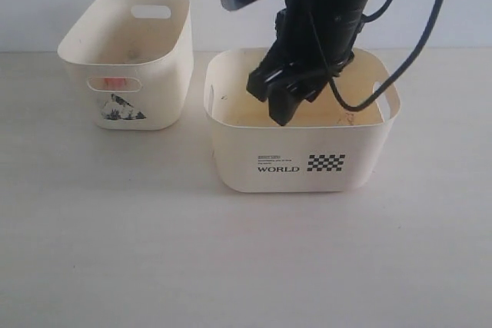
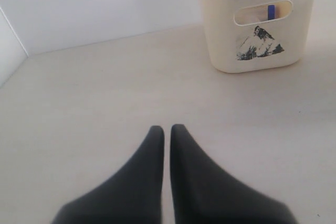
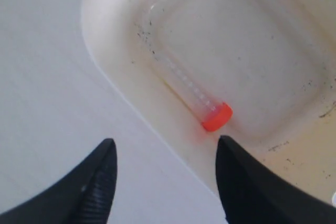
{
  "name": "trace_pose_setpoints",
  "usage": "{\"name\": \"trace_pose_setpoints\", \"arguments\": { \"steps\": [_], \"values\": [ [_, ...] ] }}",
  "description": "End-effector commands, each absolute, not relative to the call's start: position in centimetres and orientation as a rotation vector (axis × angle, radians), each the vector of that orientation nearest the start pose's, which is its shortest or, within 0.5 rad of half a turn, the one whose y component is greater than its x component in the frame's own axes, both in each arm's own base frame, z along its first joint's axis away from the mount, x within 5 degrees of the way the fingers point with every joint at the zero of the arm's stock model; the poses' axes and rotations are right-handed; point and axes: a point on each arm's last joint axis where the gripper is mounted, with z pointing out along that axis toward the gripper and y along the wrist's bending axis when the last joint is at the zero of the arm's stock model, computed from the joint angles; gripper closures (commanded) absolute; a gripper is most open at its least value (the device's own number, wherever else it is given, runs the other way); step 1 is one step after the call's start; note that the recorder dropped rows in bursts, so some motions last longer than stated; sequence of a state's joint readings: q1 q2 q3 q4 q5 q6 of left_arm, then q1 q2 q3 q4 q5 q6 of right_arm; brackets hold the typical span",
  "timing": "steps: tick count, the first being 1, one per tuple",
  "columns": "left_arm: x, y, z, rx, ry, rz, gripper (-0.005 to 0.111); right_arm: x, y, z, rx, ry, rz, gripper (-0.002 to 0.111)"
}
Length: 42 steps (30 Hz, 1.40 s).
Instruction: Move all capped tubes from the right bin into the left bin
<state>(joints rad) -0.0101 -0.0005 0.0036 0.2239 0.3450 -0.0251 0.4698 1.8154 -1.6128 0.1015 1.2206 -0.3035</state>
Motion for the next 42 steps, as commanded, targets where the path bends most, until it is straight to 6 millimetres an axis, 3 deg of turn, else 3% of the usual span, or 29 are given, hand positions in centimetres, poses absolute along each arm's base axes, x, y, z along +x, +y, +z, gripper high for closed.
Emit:
{"name": "trace_pose_setpoints", "arguments": {
  "steps": [1, 7, 12, 15, 24, 29, 31, 36, 42],
  "values": [
    [5.4, 0.6, 18.3, 0.118, 1.816, 0.188, 0.102, 32.8, 17.5, 28.3, -1.082, 2.745, 0.14, 0.054],
    [5.4, 0.6, 18.3, 0.118, 1.816, 0.188, 0.102, 32.6, 17.4, 27.8, -1.209, 2.706, 0.126, 0.054],
    [5.4, 0.6, 18.3, 0.118, 1.816, 0.188, 0.102, 32.8, 17.5, 27.4, -1.511, 2.555, 0.097, 0.054],
    [5.4, 0.6, 18.3, 0.118, 1.816, 0.188, 0.102, 33.1, 17.7, 26.6, -1.597, 2.526, 0.093, 0.054],
    [5.4, 0.6, 18.3, 0.118, 1.816, 0.188, 0.102, 34.2, 18.1, 25.1, -1.654, 2.453, 0.072, 0.054],
    [5.4, 0.6, 18.3, 0.118, 1.816, 0.188, 0.102, 34.1, 18.7, 24.5, -1.629, 2.477, 0.167, 0.055],
    [5.4, 0.6, 18.3, 0.118, 1.816, 0.188, 0.102, 34.1, 18.8, 24.5, -1.625, 2.479, 0.181, 0.064],
    [5.4, 0.6, 18.3, 0.118, 1.816, 0.188, 0.102, 33.8, 18.7, 24.5, -1.643, 2.5, 0.189, 0.108],
    [5.4, 0.6, 18.3, 0.118, 1.816, 0.188, 0.102, 33.6, 18.6, 25.3, -1.754, 2.431, 0.186, 0.108]
  ]
}}
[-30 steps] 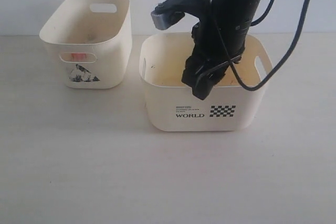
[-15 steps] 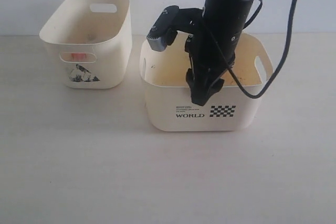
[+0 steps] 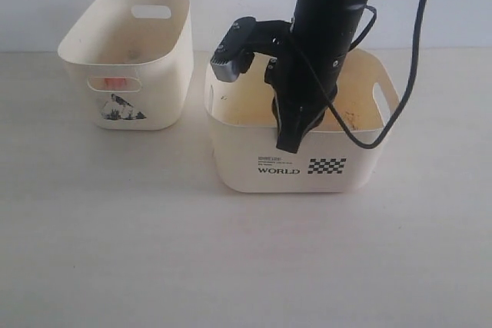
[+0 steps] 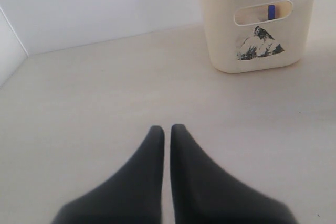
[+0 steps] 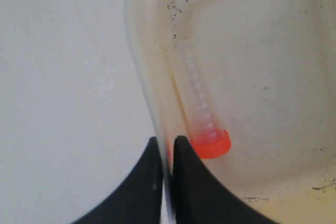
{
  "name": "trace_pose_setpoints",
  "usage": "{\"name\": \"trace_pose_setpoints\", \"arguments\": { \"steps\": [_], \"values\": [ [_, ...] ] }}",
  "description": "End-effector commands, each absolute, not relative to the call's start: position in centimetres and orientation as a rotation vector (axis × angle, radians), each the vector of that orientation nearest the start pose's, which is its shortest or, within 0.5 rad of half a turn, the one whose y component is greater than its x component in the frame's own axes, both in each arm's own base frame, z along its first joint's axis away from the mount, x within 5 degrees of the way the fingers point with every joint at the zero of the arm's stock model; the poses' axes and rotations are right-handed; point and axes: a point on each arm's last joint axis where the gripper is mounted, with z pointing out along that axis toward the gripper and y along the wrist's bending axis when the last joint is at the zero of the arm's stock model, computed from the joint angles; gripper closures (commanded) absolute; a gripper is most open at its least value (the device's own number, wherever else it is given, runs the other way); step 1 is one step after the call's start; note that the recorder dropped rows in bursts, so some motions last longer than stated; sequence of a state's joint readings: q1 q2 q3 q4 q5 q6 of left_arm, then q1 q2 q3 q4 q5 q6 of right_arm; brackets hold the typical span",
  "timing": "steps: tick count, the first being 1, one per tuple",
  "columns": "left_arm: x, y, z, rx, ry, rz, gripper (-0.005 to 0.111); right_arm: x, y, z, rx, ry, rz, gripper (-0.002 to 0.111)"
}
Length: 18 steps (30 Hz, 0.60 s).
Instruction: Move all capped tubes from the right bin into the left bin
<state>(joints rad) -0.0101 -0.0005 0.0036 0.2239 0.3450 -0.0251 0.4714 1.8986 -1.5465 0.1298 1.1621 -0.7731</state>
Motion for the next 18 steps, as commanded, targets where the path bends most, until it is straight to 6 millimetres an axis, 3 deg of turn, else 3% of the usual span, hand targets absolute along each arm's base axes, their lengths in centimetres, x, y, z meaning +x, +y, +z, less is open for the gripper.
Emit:
{"name": "trace_pose_setpoints", "arguments": {
  "steps": [1, 6, 10, 14, 18],
  "values": [
    [5.4, 0.6, 18.3, 0.118, 1.816, 0.188, 0.102, 33.8, 18.7, 25.9, -1.756, 2.403, 0.182, 0.108],
    [5.4, 0.6, 18.3, 0.118, 1.816, 0.188, 0.102, 35.3, 18.7, 29.3, -1.685, 2.265, 0.261, 0.109],
    [5.4, 0.6, 18.3, 0.118, 1.816, 0.188, 0.102, 36.5, 17.6, 31.5, -1.545, 2.238, 0.341, 0.109],
    [5.4, 0.6, 18.3, 0.118, 1.816, 0.188, 0.102, 37.0, 17.0, 32.3, -1.366, 2.31, 0.434, 0.109],
    [5.4, 0.6, 18.3, 0.118, 1.816, 0.188, 0.102, 37.0, 16.9, 32.3, -1.341, 2.33, 0.434, 0.109]
  ]
}}
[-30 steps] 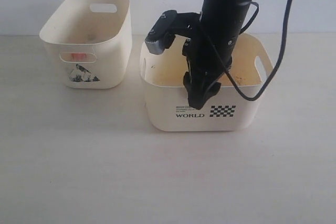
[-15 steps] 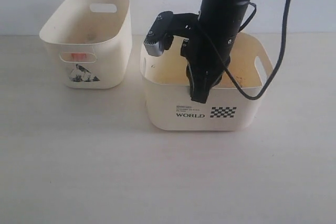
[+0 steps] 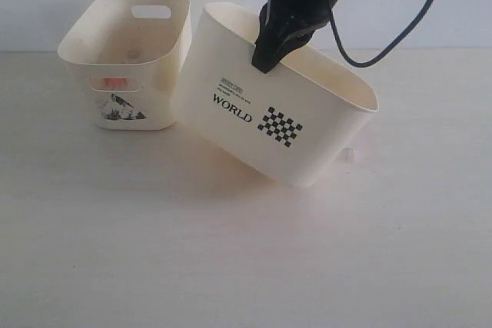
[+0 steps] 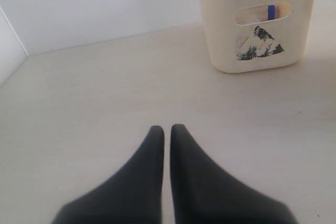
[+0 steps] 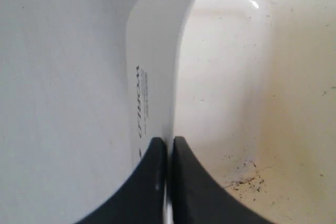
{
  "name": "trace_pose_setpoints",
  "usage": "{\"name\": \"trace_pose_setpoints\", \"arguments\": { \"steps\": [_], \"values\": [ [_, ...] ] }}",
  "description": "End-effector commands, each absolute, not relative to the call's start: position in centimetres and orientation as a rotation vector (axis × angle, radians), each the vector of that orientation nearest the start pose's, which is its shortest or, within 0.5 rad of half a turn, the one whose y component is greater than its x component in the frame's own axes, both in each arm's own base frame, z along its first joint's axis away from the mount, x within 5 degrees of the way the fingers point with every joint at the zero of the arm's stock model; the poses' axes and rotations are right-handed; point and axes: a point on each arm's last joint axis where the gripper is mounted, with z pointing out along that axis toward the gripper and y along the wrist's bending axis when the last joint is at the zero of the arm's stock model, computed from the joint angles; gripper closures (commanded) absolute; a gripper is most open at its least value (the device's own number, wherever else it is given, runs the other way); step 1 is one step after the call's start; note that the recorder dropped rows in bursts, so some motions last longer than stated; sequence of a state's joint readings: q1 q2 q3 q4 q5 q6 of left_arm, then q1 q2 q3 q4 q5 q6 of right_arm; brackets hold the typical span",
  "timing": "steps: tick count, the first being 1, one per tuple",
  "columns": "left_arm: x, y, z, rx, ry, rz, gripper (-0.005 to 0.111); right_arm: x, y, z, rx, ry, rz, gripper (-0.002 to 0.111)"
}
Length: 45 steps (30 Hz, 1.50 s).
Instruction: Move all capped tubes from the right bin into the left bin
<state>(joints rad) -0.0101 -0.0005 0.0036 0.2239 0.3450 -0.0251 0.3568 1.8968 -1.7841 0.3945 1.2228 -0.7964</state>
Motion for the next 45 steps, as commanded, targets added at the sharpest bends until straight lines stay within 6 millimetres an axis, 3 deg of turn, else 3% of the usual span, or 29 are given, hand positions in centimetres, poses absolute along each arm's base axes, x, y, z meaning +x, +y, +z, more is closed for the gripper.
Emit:
{"name": "trace_pose_setpoints", "arguments": {
  "steps": [1, 7, 11, 13, 15, 16, 17, 18, 23, 28, 33, 38, 41, 42, 44, 45],
  "values": [
    [5.4, 0.6, 18.3, 0.118, 1.816, 0.188, 0.102, 37.0, 16.8, 32.3, -1.35, 2.331, 0.417, 0.109],
    [5.4, 0.6, 18.3, 0.118, 1.816, 0.188, 0.102, 37.1, 16.6, 32.1, -1.319, 2.368, 0.384, 0.109],
    [5.4, 0.6, 18.3, 0.118, 1.816, 0.188, 0.102, 37.0, 17.5, 32.0, -1.236, 2.385, 0.545, 0.109],
    [5.4, 0.6, 18.3, 0.118, 1.816, 0.188, 0.102, 36.9, 18.0, 33.1, -1.186, 2.357, 0.619, 0.109],
    [5.4, 0.6, 18.3, 0.118, 1.816, 0.188, 0.102, 37.1, 17.7, 33.5, -1.187, 2.357, 0.567, 0.109],
    [5.4, 0.6, 18.3, 0.118, 1.816, 0.188, 0.102, 37.5, 16.5, 32.1, -1.122, 2.488, 0.391, 0.109],
    [5.4, 0.6, 18.3, 0.118, 1.816, 0.188, 0.102, 37.5, 16.5, 32.2, -1.074, 2.51, 0.409, 0.109],
    [5.4, 0.6, 18.3, 0.118, 1.816, 0.188, 0.102, 37.1, 16.8, 32.9, -1.159, 2.431, 0.453, 0.109],
    [5.4, 0.6, 18.3, 0.118, 1.816, 0.188, 0.102, 37.2, 16.6, 32.1, -1.208, 2.454, 0.353, 0.109],
    [5.4, 0.6, 18.3, 0.118, 1.816, 0.188, 0.102, 35.3, 17.6, 26.9, -1.466, 2.505, 0.374, 0.109],
    [5.4, 0.6, 18.3, 0.118, 1.816, 0.188, 0.102, 34.0, 19.4, 26.1, -1.611, 2.444, 0.401, 0.109],
    [5.4, 0.6, 18.3, 0.118, 1.816, 0.188, 0.102, 34.9, 19.9, 22.9, -1.613, 2.543, 0.394, 0.109],
    [5.4, 0.6, 18.3, 0.118, 1.816, 0.188, 0.102, 35.4, 20.1, 23.0, -1.503, 2.56, 0.369, 0.108],
    [5.4, 0.6, 18.3, 0.118, 1.816, 0.188, 0.102, 35.5, 20.1, 23.0, -1.474, 2.569, 0.368, 0.106],
    [5.4, 0.6, 18.3, 0.118, 1.816, 0.188, 0.102, 35.6, 20.1, 23.0, -1.445, 2.581, 0.369, 0.088],
    [5.4, 0.6, 18.3, 0.118, 1.816, 0.188, 0.102, 35.6, 20.1, 23.0, -1.437, 2.587, 0.37, 0.07]
  ]
}}
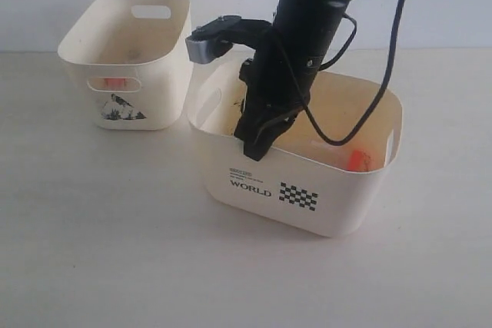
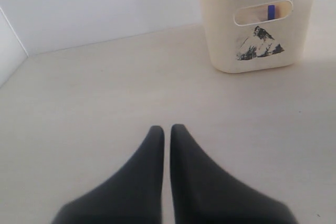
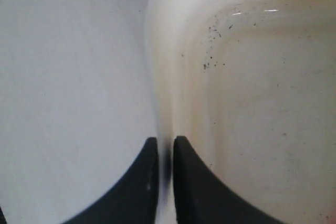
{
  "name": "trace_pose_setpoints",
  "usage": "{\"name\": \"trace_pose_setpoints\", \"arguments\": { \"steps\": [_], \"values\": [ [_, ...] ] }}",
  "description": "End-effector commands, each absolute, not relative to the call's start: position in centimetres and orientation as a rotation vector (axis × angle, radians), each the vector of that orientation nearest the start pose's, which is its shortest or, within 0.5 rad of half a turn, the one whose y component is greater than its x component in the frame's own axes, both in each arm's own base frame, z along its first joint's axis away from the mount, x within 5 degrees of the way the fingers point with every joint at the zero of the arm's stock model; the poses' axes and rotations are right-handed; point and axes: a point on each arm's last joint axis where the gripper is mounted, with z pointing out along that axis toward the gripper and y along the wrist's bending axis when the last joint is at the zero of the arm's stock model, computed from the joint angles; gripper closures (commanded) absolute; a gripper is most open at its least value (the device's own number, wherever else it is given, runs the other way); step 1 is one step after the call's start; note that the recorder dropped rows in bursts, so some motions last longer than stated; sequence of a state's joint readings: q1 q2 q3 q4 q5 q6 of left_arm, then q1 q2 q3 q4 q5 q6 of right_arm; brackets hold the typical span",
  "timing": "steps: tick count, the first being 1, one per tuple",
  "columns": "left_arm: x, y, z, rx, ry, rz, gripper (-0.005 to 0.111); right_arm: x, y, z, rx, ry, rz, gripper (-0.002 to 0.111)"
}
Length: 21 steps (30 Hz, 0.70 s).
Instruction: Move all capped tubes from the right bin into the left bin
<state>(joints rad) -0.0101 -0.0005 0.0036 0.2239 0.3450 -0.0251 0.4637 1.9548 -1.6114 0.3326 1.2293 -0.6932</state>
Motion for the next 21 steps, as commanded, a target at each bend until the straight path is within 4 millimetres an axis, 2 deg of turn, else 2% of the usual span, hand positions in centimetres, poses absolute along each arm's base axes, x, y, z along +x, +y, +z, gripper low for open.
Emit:
{"name": "trace_pose_setpoints", "arguments": {
  "steps": [1, 2, 5, 8, 12, 16, 19, 21],
  "values": [
    [5.4, 0.6, 18.3, 0.118, 1.816, 0.188, 0.102, 35.6, 20.1, 23.0, -1.435, 2.588, 0.37, 0.059],
    [5.4, 0.6, 18.3, 0.118, 1.816, 0.188, 0.102, 35.5, 20.1, 23.2, -1.417, 2.591, 0.367, 0.05],
    [5.4, 0.6, 18.3, 0.118, 1.816, 0.188, 0.102, 35.6, 20.0, 24.9, -1.406, 2.556, 0.337, 0.056],
    [5.4, 0.6, 18.3, 0.118, 1.816, 0.188, 0.102, 35.7, 20.0, 27.6, -1.389, 2.499, 0.329, 0.064],
    [5.4, 0.6, 18.3, 0.118, 1.816, 0.188, 0.102, 35.8, 20.1, 30.4, -1.33, 2.466, 0.332, 0.064],
    [5.4, 0.6, 18.3, 0.118, 1.816, 0.188, 0.102, 36.0, 20.1, 30.9, -1.325, 2.449, 0.313, 0.064],
    [5.4, 0.6, 18.3, 0.118, 1.816, 0.188, 0.102, 36.4, 19.3, 30.7, -1.315, 2.476, 0.169, 0.065],
    [5.4, 0.6, 18.3, 0.118, 1.816, 0.188, 0.102, 36.7, 18.5, 30.7, -1.284, 2.502, 0.044, 0.076]
  ]
}}
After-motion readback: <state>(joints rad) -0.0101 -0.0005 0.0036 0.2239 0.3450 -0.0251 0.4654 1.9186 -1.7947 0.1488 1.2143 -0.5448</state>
